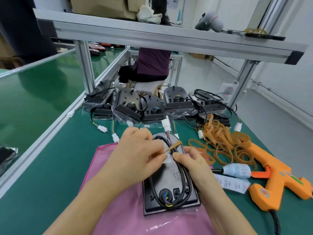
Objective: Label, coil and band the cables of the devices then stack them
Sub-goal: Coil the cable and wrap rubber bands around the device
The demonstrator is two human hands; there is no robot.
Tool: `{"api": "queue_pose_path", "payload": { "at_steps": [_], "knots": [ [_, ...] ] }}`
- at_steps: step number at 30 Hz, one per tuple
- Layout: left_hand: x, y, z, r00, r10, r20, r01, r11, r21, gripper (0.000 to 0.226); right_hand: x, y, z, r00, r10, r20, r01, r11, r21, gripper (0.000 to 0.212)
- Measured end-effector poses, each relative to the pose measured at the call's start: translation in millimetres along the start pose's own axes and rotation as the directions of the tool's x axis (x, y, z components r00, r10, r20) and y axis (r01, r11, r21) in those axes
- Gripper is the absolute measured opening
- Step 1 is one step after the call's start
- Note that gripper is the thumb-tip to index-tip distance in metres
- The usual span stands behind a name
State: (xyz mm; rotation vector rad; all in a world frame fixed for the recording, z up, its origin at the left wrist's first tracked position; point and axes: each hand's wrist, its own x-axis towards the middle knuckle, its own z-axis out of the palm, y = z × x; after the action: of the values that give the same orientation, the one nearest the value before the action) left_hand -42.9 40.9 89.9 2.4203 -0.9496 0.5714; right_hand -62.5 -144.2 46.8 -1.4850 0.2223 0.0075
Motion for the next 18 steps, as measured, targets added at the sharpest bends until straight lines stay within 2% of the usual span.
{"api": "queue_pose_path", "payload": {
  "at_steps": [3, 5, 8, 10, 12, 14, 15, 16, 18],
  "knots": [
    [14.0, 6.7, 7.7, 0.979, -0.138, 0.152, 0.138, 0.990, 0.015, 0.016, -0.3, -0.4, 2.8, 1.000, -0.028, 0.013, 0.028, 0.999, -0.022, 0.023],
    [22.7, 9.5, 13.5, 0.943, -0.240, 0.229, 0.239, 0.970, 0.032, 0.020, -0.4, -0.5, 5.2, 0.999, -0.031, 0.006, 0.032, 0.997, -0.076, 0.026],
    [38.9, 16.6, 11.4, 0.902, -0.345, 0.260, 0.349, 0.937, 0.033, 0.028, -3.3, -3.7, 8.6, 0.999, -0.051, 0.005, 0.051, 0.993, -0.106, 0.027],
    [43.9, 25.4, 9.5, 0.917, -0.300, 0.262, 0.330, 0.940, -0.081, 0.025, -1.6, -3.6, 8.0, 0.995, -0.087, 0.051, 0.096, 0.977, -0.191, 0.028],
    [41.1, 37.2, 9.7, 0.962, -0.129, 0.240, 0.193, 0.945, -0.265, 0.017, 1.9, -6.8, 11.9, 0.992, -0.083, 0.095, 0.101, 0.974, -0.203, 0.014],
    [30.7, 43.4, 14.2, 0.977, 0.056, 0.205, 0.020, 0.936, -0.352, 0.010, 2.8, -7.6, 13.0, 0.992, -0.091, 0.085, 0.106, 0.975, -0.195, 0.035],
    [24.6, 42.3, 17.5, 0.977, 0.105, 0.186, -0.035, 0.937, -0.347, 0.012, 4.9, -4.3, 9.3, 0.993, -0.076, 0.088, 0.089, 0.983, -0.161, 0.031],
    [17.8, 38.0, 20.5, 0.979, 0.109, 0.169, -0.046, 0.940, -0.339, 0.015, 4.8, -3.5, 7.0, 0.993, -0.080, 0.092, 0.093, 0.985, -0.146, 0.014],
    [3.8, 26.4, 24.5, 0.990, -0.009, 0.142, 0.066, 0.916, -0.397, 0.015, 1.5, 0.5, -0.6, 0.992, -0.085, 0.089, 0.091, 0.993, -0.074, 0.043]
  ]
}}
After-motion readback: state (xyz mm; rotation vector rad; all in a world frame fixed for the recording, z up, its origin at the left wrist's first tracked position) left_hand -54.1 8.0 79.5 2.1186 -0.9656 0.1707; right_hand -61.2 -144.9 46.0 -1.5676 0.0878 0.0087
